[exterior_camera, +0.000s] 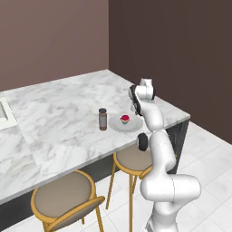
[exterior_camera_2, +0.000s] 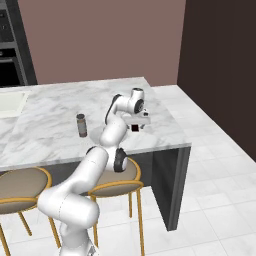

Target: Take the cinnamon bottle from the cabinet and place it on the dining table, next to the plate with the cupcake. Then take the chocolate from the dining counter and place it on the cupcake plate.

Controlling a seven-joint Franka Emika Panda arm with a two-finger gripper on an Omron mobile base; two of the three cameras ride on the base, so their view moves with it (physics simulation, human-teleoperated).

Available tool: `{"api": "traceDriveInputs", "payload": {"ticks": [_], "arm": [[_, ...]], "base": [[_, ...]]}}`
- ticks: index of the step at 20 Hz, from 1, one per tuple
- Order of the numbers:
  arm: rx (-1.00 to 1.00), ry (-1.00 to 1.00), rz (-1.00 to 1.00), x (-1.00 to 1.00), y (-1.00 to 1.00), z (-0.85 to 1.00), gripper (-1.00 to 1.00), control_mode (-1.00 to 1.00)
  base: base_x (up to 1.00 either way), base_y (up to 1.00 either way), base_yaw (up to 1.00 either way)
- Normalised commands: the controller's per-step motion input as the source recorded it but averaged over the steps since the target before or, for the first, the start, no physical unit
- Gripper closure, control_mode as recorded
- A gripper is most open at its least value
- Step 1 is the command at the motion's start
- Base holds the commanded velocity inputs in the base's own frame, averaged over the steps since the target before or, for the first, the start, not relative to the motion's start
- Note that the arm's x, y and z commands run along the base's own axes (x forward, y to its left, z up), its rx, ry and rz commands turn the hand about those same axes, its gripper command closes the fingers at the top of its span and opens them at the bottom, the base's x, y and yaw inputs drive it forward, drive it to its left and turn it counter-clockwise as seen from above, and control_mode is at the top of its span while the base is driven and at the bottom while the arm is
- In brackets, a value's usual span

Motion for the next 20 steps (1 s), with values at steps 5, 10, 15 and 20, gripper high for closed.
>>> {"api": "traceDriveInputs", "payload": {"ticks": [5, 10, 15, 20], "arm": [[0.00, 0.03, 0.00, 0.34, -0.11, -0.01, -1.00, -1.00], [0.00, 0.07, 0.00, 0.25, -0.08, -0.01, -1.00, -1.00], [0.00, 0.11, 0.00, 0.14, 0.00, -0.11, -1.00, -1.00], [0.00, 0.14, 0.00, 0.11, 0.00, -0.15, -1.00, -1.00]], "base": [[0.00, 0.00, 0.00], [0.00, 0.00, 0.00], [0.00, 0.00, 0.00], [0.00, 0.00, 0.00]]}}
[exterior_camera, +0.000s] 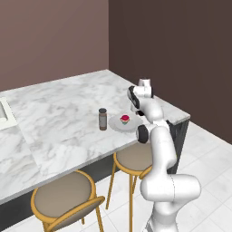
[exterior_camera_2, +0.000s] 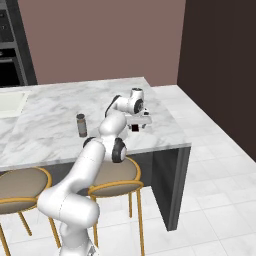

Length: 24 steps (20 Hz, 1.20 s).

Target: Take the cinnamon bottle from the cabinet and place it on the dining table, next to the plate with the cupcake. Then take the chocolate from the dining counter and place it on the cupcake plate.

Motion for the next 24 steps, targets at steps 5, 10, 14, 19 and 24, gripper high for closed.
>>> {"api": "traceDriveInputs", "payload": {"ticks": [5, 10, 14, 19, 24], "arm": [[0.00, 0.11, 0.00, 0.06, -0.04, -0.20, -1.00, -1.00], [0.00, 0.15, 0.03, -0.01, 0.01, -0.35, 1.00, -1.00], [-0.01, 0.21, 0.00, -0.03, -0.01, -0.38, 1.00, -1.00], [0.00, 0.18, 0.00, -0.03, -0.18, -0.19, 1.00, -1.00], [0.00, 0.05, 0.00, -0.10, -0.19, 0.18, 1.00, -1.00]], "base": [[0.00, 0.00, 0.00], [0.00, 0.00, 0.00], [0.00, 0.00, 0.00], [0.00, 0.00, 0.00], [0.00, 0.00, 0.00]]}}
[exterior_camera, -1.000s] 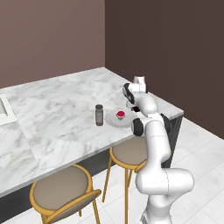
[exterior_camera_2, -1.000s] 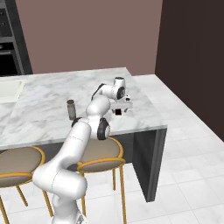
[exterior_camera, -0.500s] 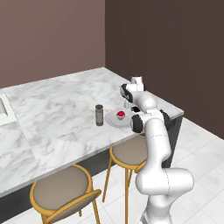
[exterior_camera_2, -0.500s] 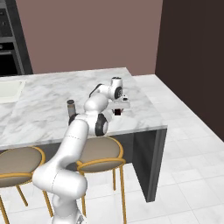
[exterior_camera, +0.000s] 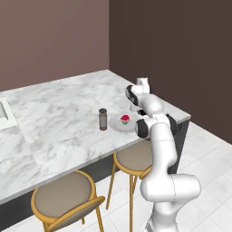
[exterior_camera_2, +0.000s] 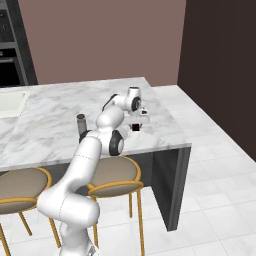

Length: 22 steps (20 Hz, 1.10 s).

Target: Take the cinnamon bottle from the cabinet and place it on the dining table, next to the plate with the cupcake. Then take the chocolate from the dining counter and place it on the cupcake plate.

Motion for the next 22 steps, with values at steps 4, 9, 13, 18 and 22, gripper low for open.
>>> {"api": "traceDriveInputs", "payload": {"ticks": [4, 9, 13, 18, 22], "arm": [[0.02, 0.04, 0.01, -0.26, -0.23, 0.47, 1.00, -1.00], [0.09, 0.07, 0.03, -0.51, -0.15, 0.41, 1.00, -1.00], [0.15, 0.03, 0.00, -0.65, -0.01, 0.39, 1.00, -1.00], [0.16, 0.16, 0.00, -0.72, 0.02, 0.17, 1.00, -1.00], [0.16, 0.10, 0.00, -0.83, 0.08, 0.02, 1.00, -1.00]], "base": [[0.00, 0.00, 0.00], [0.00, 0.00, 0.00], [0.00, 0.00, 0.00], [0.00, 0.00, 0.00], [0.00, 0.00, 0.00]]}}
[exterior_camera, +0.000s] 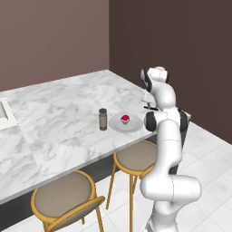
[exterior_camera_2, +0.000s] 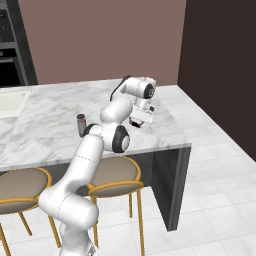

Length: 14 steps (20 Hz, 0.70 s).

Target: Take the cinnamon bottle from the cabinet and place it on the dining table, next to the plate with the cupcake. Then take the chocolate from the dining counter and place it on the cupcake plate.

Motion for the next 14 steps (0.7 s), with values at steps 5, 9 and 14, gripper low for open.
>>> {"api": "traceDriveInputs", "payload": {"ticks": [5, 9, 14], "arm": [[0.10, 0.02, 0.00, -0.88, 0.13, 0.00, 1.00, -1.00], [0.07, -0.02, 0.00, -0.78, 0.18, 0.03, 1.00, -1.00], [0.01, -0.16, 0.00, -0.85, 0.19, 0.07, 1.00, -1.00]], "base": [[0.00, 0.00, 0.00], [0.00, 0.00, 0.00], [0.00, 0.00, 0.00]]}}
